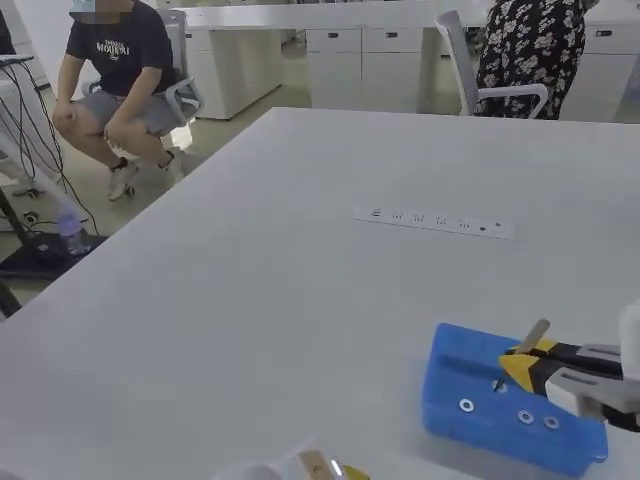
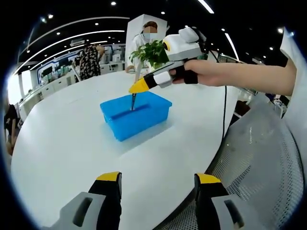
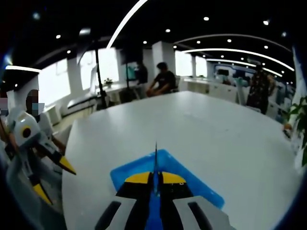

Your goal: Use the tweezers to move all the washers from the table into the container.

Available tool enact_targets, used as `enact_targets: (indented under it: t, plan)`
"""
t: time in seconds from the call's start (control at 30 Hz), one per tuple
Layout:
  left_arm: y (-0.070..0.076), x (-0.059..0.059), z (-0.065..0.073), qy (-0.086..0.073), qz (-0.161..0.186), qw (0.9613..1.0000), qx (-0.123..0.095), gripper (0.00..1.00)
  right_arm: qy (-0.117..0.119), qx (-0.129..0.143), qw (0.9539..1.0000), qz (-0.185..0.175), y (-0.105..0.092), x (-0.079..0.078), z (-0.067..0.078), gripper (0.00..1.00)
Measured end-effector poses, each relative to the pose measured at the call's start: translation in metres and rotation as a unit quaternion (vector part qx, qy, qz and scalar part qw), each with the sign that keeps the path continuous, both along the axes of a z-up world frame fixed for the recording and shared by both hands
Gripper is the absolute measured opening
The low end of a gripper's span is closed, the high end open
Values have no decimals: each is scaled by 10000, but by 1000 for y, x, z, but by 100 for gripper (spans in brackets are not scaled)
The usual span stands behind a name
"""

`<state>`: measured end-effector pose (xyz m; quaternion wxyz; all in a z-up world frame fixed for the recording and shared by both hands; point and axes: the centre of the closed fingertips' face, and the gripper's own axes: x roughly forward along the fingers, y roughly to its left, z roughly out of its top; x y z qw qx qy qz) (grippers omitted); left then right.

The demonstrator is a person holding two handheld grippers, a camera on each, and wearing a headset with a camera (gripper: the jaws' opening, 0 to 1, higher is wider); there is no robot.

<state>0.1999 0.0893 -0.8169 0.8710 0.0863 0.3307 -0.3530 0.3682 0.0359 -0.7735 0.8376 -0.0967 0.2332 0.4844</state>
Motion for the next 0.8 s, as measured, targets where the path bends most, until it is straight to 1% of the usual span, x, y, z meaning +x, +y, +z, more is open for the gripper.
enact_targets:
  t: [0.17, 0.23, 0.33, 0.43, 0.5, 0.63, 0.8]
  plan:
    - [0, 0, 0, 8, -19, 10000, -2, 61, -4, -2, 10000, 3, 0, 1, 0, 3]
    - [-1, -1, 0, 24, -31, 10000, 4, 61, 46, 28, 10000, 12, 0, 1, -1, 3]
    - [-1, -1, 0, 23, -42, 10000, 9, 60, 59, -51, 9999, 65, 1, -1, -6, 3]
    - [-1, -1, 0, 29, -40, 10000, 11, 60, 146, -93, 9998, 72, -1, 1, -16, 3]
    - [-1, -1, 0, 41, -11, 10000, -3, 60, 186, -105, 9997, 72, -2, 1, -20, 3]
    - [0, 0, 0, 79, 60, 9999, -39, 59, 215, -126, 9996, 122, -1, -1, -24, 3]
    - [1, 0, -1, 112, 65, 9999, -10, 59, 213, -191, 9994, 199, 0, -1, -30, 3]
